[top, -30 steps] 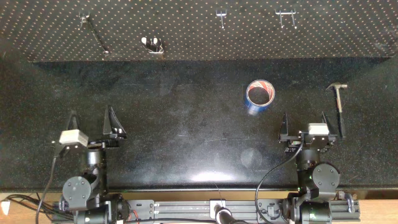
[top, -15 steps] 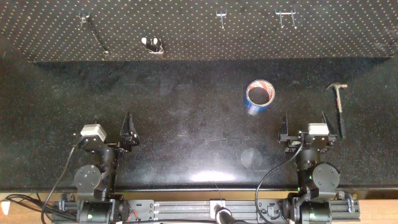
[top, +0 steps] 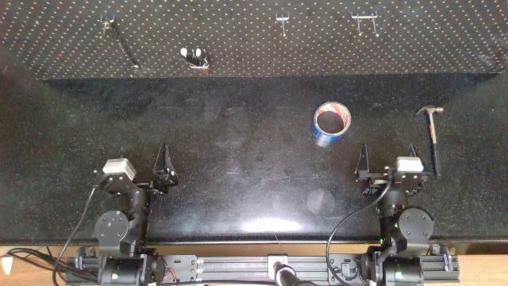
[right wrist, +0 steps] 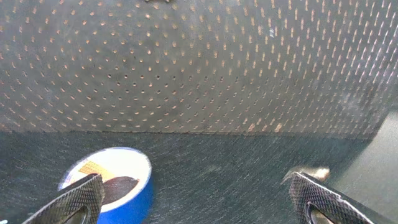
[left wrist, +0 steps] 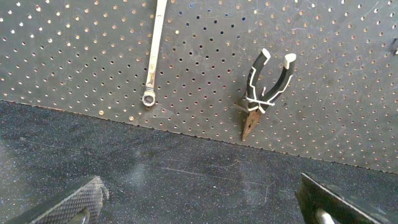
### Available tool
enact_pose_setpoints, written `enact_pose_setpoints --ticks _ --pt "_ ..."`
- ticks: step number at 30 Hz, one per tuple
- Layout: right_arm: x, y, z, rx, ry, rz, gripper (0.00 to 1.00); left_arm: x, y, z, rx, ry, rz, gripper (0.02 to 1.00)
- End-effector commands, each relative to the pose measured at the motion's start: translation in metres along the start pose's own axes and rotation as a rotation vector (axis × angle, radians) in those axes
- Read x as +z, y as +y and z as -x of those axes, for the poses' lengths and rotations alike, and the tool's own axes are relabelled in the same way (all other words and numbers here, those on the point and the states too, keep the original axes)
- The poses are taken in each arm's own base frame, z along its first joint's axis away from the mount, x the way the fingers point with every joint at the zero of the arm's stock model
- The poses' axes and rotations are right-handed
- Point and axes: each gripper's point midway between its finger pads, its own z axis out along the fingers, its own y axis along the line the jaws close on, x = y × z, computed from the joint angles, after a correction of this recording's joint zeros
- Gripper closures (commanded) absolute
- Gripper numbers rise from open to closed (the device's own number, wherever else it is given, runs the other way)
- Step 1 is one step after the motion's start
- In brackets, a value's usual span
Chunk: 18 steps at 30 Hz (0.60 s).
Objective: Place Tools Onto Pegboard
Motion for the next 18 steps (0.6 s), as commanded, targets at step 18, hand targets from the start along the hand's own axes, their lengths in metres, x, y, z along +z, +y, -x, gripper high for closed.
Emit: enact_pose_setpoints --ticks 18 --pt "0.051 0.120 -0.039 0.145 1.577 0.256 0.027 -0.001 0.000 0.002 -0.001 -0.010 0.003 0.023"
